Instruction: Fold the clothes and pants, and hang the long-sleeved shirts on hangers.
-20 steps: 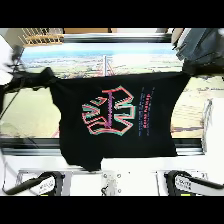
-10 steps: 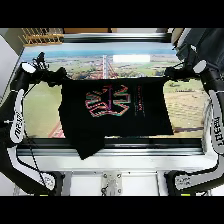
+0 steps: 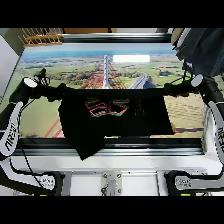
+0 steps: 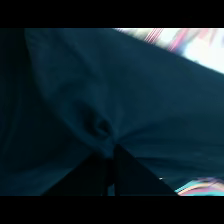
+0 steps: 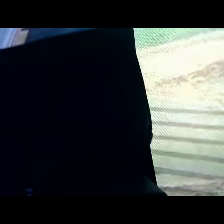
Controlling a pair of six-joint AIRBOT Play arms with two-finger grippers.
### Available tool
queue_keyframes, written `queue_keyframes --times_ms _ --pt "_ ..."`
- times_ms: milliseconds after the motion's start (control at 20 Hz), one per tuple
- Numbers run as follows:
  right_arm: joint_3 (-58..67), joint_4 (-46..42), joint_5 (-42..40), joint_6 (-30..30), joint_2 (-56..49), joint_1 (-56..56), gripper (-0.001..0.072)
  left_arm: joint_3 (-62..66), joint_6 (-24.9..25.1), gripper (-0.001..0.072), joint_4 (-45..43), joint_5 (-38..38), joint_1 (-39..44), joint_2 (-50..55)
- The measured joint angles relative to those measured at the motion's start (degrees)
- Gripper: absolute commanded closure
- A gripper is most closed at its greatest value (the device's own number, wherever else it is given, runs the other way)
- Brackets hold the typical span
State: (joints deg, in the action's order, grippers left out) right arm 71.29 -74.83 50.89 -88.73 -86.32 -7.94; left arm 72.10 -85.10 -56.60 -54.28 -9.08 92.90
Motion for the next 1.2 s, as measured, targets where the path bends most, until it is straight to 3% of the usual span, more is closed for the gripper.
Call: queue_keyframes --times_ms 100,150,200,250,300,350,500,650,900,1200 --pt "-3.7 0.0 0.0 0.0 0.6 0.2 0.0698 -3.0 0.2 0.0699 0.0 0.4 0.0 -0.5" --pt "-5.1 0.0 0.0 0.0 0.8 0.4 0.0689 -4.0 0.2 0.0603 0.1 0.5 0.0 -0.6" --pt "-6.1 0.3 0.0 0.0 0.9 0.6 0.0661 -4.8 0.3 0.0294 0.2 0.5 0.0 -0.7" --pt "-6.8 0.9 0.1 0.0 1.1 0.7 0.0456 -5.1 0.3 0.0205 0.2 0.5 0.0 -1.0" --pt "-7.3 1.8 0.2 0.0 1.5 0.8 0.0264 -5.2 0.3 0.0210 0.5 0.5 0.0 -1.5" --pt "-7.7 3.1 0.3 0.5 2.3 0.8 0.0224 -5.0 0.3 0.0210 0.5 0.5 0.0 -2.2" --pt "-8.2 5.4 2.6 2.8 7.0 0.2 0.0223 -5.0 0.3 0.0211 0.7 0.3 0.0 -7.1" --pt "-10.3 2.1 8.4 4.1 14.0 -2.4 0.0223 -9.0 0.3 0.0211 0.7 0.3 0.2 -14.3" --pt "-23.2 -0.2 14.6 1.2 25.2 -12.6 0.0222 -22.8 0.2 0.0211 0.7 0.3 2.8 -25.6" --pt "-40.1 7.1 12.5 -1.4 29.6 -18.1 0.0223 -34.0 -0.5 0.0211 0.7 2.0 6.3 -33.5"
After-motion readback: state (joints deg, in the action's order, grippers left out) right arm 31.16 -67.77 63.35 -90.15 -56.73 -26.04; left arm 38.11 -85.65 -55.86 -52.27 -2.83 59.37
